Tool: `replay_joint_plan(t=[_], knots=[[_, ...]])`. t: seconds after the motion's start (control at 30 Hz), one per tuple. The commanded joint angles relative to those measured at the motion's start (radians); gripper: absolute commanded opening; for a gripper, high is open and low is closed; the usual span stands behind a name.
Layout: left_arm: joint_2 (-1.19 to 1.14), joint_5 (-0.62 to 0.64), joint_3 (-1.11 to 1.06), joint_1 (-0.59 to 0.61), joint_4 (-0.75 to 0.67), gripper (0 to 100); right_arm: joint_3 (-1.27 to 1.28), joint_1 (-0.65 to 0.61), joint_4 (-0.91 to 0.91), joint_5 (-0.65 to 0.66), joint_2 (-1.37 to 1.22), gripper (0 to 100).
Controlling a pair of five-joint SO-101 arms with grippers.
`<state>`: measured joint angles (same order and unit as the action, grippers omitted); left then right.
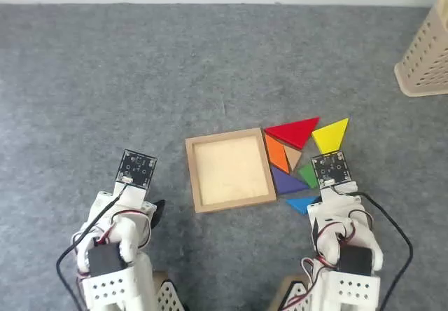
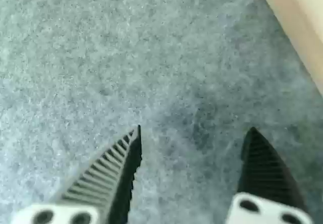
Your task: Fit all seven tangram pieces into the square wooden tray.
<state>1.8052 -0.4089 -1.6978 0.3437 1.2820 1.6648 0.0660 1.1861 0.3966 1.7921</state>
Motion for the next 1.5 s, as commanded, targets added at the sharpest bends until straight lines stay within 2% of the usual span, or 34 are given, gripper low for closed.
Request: replay_joint_plan(t=[0.0,0.97,1.1,1.17,1.23,1.47], knots=[[0.017,0.006,0.013,-0.005,0.003,30,0.018,0.007,-0.018,0.012,0.022,0.8],[0.017,0.006,0.013,-0.005,0.003,30,0.018,-0.031,-0.036,0.014,0.022,0.9],[0.017,0.006,0.013,-0.005,0.003,30,0.000,0.028,-0.101,0.052,0.022,0.9],[0.017,0.006,0.013,-0.005,0.003,30,-0.041,0.097,-0.099,0.121,0.022,0.9],[0.017,0.006,0.013,-0.005,0.003,30,-0.084,0.170,-0.101,0.109,0.022,0.9],[0.017,0.006,0.013,-0.003,0.003,30,-0.193,0.182,-0.087,0.066,-0.008,1.4]])
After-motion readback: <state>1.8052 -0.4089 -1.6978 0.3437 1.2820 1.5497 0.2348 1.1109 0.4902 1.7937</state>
